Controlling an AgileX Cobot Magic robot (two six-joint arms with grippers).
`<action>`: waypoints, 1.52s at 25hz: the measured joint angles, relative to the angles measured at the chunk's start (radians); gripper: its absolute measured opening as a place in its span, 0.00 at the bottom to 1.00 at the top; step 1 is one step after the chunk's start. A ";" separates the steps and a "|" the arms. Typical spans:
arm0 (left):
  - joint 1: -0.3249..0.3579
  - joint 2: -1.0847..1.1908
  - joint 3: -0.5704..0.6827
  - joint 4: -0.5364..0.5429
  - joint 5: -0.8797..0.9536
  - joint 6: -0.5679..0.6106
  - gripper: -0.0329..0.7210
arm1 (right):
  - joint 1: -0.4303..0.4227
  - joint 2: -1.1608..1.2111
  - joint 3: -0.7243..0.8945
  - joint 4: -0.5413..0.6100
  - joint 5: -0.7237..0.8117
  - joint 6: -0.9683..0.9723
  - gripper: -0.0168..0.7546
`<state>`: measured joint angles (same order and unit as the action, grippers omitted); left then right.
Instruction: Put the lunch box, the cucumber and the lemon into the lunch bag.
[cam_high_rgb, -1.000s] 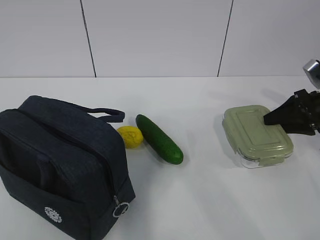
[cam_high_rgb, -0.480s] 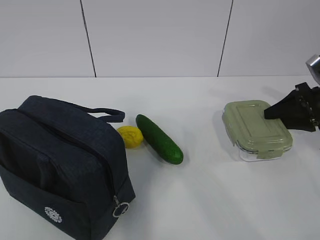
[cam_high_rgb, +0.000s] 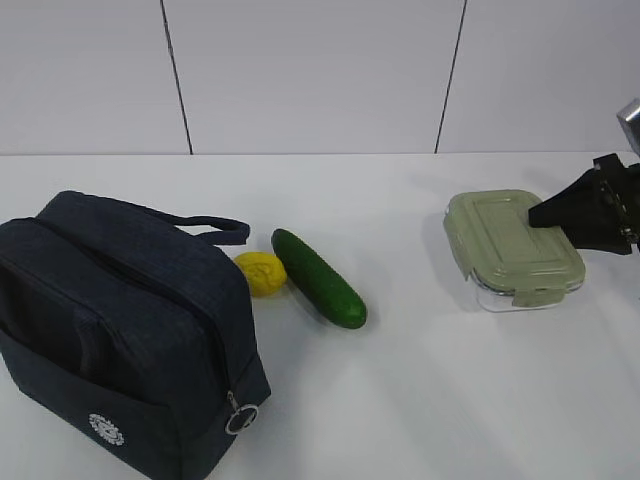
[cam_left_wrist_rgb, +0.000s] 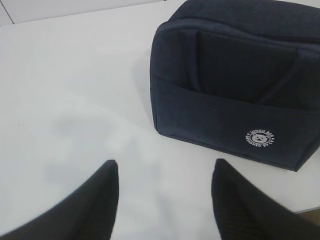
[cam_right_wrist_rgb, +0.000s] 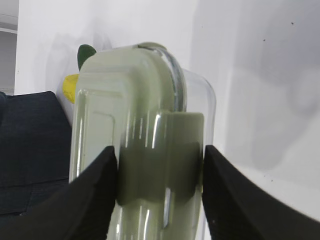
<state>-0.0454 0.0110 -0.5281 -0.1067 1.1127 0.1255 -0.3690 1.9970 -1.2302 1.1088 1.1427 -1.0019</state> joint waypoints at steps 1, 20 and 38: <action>0.000 0.000 0.000 0.000 0.000 0.000 0.62 | 0.000 0.000 0.000 0.002 0.000 0.000 0.53; 0.000 0.018 0.000 -0.226 -0.050 -0.010 0.62 | 0.005 0.000 0.002 0.017 0.000 0.001 0.53; 0.000 0.718 0.000 -0.791 -0.435 -0.418 0.62 | 0.011 0.000 0.002 0.046 0.002 -0.013 0.53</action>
<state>-0.0454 0.7293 -0.5281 -0.8975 0.6779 -0.2925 -0.3579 1.9970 -1.2284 1.1551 1.1447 -1.0146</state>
